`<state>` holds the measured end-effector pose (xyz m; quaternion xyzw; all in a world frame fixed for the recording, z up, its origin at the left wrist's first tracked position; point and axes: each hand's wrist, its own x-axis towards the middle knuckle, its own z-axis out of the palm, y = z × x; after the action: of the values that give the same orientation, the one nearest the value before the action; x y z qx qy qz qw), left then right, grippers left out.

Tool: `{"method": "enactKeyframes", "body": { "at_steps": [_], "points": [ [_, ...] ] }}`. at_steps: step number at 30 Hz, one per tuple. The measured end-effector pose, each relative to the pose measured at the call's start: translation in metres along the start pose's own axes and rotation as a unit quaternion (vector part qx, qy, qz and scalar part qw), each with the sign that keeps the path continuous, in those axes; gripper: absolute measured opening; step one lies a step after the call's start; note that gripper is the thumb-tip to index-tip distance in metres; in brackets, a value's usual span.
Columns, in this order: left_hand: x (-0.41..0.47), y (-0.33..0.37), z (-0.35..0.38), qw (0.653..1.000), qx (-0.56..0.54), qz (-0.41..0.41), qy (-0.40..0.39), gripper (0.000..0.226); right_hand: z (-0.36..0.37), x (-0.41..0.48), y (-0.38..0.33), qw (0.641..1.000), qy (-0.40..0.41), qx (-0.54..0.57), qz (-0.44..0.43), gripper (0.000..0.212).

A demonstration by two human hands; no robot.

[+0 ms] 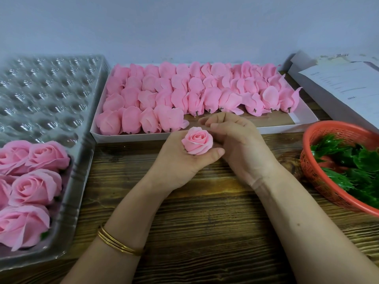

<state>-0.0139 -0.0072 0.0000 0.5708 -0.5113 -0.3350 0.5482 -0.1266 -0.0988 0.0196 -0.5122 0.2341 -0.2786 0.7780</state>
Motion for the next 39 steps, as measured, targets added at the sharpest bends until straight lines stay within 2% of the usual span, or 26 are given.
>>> {"method": "enactKeyframes", "body": {
  "at_steps": [2,4,7,10,12,20,23,28,36,39],
  "points": [
    [-0.001,0.001,0.001,1.0,0.006,-0.006,-0.001,0.024,0.004,-0.001,0.0,1.0,0.012,-0.008,-0.026,0.006],
    [-0.001,0.002,0.003,1.0,0.005,-0.013,-0.002,0.013,0.008,-0.003,0.002,0.996,0.027,-0.051,-0.068,0.008],
    [-0.001,0.003,0.004,1.0,0.001,-0.02,-0.001,0.022,0.014,-0.004,0.006,0.982,0.037,-0.131,-0.131,0.008],
    [0.0,0.003,0.004,1.0,0.017,-0.024,0.0,0.018,0.017,-0.004,0.009,0.966,0.047,-0.191,-0.167,0.01],
    [0.001,0.003,0.003,0.999,0.023,-0.021,0.009,0.01,0.019,-0.005,0.01,0.962,0.048,-0.203,-0.174,0.011],
    [-0.001,0.006,0.003,0.999,0.007,-0.031,0.006,0.003,0.021,-0.009,0.01,0.948,0.051,-0.267,-0.167,0.019],
    [-0.001,0.006,0.003,0.999,-0.004,-0.039,0.001,0.016,0.022,-0.01,0.011,0.942,0.053,-0.284,-0.173,0.024],
    [-0.001,0.005,0.003,0.999,0.005,-0.053,0.012,0.001,0.021,-0.009,0.01,0.947,0.046,-0.264,-0.178,0.029],
    [-0.001,0.004,0.004,0.999,0.017,-0.048,0.009,0.006,0.014,-0.011,0.003,0.975,-0.06,-0.173,-0.126,0.021],
    [-0.002,0.007,0.004,0.998,-0.003,-0.055,0.001,0.009,0.012,-0.012,-0.001,0.978,-0.076,-0.164,-0.102,0.012]
  ]
}}
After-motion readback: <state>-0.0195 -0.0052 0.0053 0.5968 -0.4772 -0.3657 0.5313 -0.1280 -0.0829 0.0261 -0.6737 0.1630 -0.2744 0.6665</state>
